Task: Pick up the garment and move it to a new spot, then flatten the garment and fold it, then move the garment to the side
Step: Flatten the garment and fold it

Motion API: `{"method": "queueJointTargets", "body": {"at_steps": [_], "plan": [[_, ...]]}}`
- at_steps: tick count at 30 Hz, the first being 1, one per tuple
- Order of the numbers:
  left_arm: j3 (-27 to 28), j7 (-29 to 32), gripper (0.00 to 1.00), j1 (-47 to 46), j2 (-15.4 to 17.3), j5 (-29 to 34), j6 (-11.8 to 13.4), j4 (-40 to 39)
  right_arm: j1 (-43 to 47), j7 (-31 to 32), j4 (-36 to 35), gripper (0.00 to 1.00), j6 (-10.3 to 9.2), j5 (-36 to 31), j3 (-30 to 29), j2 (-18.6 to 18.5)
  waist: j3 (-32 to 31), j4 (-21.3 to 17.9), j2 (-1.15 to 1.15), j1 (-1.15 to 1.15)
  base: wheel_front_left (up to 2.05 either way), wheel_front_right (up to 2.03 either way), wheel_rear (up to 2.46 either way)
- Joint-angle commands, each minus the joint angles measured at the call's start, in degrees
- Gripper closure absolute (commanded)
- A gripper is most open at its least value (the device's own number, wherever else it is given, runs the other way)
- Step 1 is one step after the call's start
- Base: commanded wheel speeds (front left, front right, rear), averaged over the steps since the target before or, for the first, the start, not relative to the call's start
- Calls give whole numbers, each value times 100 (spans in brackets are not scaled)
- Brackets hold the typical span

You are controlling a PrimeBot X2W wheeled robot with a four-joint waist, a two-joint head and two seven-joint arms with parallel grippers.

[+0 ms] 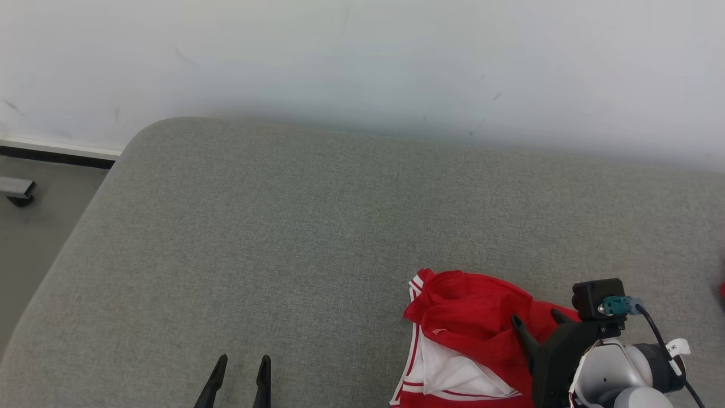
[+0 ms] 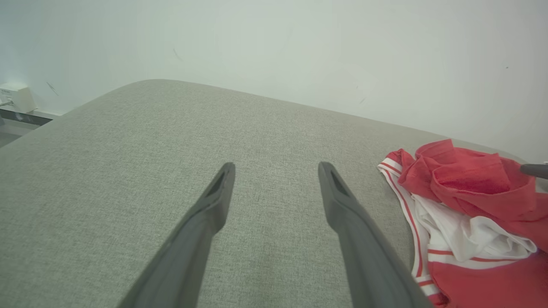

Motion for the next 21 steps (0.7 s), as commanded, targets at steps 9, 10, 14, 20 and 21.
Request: {"method": "queueJointTargets", "body": {"at_steps": [9,10,14,20,21], "plan": [[35,-16,0,35,0,-37,7,-22,-73,137,273,0,-15,19,167,5,29,28,0,0,0,0,0],[29,-16,0,33,0,-40,7,-21,-71,131,283,0,-15,36,213,5,30,29,0,0,0,0,0],[5,-16,0,21,0,-54,7,-16,-29,108,285,0,-15,102,349,4,26,35,0,0,0,0,0],[-16,-16,0,38,-1,-57,7,15,-22,82,340,9,-15,106,396,5,6,45,0,0,0,0,0],[-15,-16,0,39,-1,-56,7,18,-35,76,356,10,-15,105,394,5,1,50,0,0,0,0,0]]}}
